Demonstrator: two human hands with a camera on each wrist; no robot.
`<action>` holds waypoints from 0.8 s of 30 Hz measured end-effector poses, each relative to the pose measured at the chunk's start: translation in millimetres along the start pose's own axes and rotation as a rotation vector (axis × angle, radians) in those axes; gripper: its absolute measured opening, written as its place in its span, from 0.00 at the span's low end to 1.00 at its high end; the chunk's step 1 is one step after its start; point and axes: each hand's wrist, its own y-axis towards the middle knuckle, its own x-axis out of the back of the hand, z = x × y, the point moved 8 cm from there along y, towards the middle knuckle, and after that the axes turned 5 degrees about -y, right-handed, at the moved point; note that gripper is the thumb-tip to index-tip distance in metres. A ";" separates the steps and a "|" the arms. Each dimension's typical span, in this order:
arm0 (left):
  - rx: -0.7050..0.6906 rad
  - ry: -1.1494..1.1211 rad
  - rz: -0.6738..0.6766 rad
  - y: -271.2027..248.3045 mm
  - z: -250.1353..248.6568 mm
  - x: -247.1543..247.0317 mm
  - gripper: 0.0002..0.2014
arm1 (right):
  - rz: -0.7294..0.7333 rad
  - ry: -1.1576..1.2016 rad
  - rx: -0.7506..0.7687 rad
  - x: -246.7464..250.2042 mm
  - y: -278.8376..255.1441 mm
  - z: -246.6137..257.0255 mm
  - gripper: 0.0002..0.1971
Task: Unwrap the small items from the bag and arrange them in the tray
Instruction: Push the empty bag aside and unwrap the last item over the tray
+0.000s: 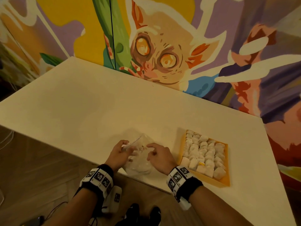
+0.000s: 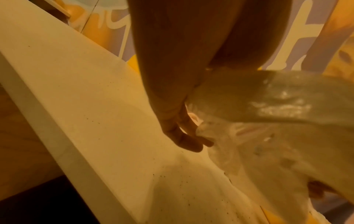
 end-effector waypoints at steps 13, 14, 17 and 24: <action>0.076 0.151 -0.008 9.8 26.3 -15.7 0.21 | -0.103 -0.496 -0.015 1.4 12.5 -14.6 0.11; 0.045 0.205 -0.034 12.0 24.8 -13.7 0.24 | -0.132 -0.498 -0.009 4.9 10.0 -16.0 0.11; -0.026 0.361 -0.083 18.9 26.1 -10.7 0.22 | -0.216 -0.461 0.023 13.6 2.5 -20.7 0.10; -0.284 0.787 -0.251 15.6 9.4 -11.0 0.24 | -0.342 0.029 0.040 30.5 -13.1 -31.9 0.12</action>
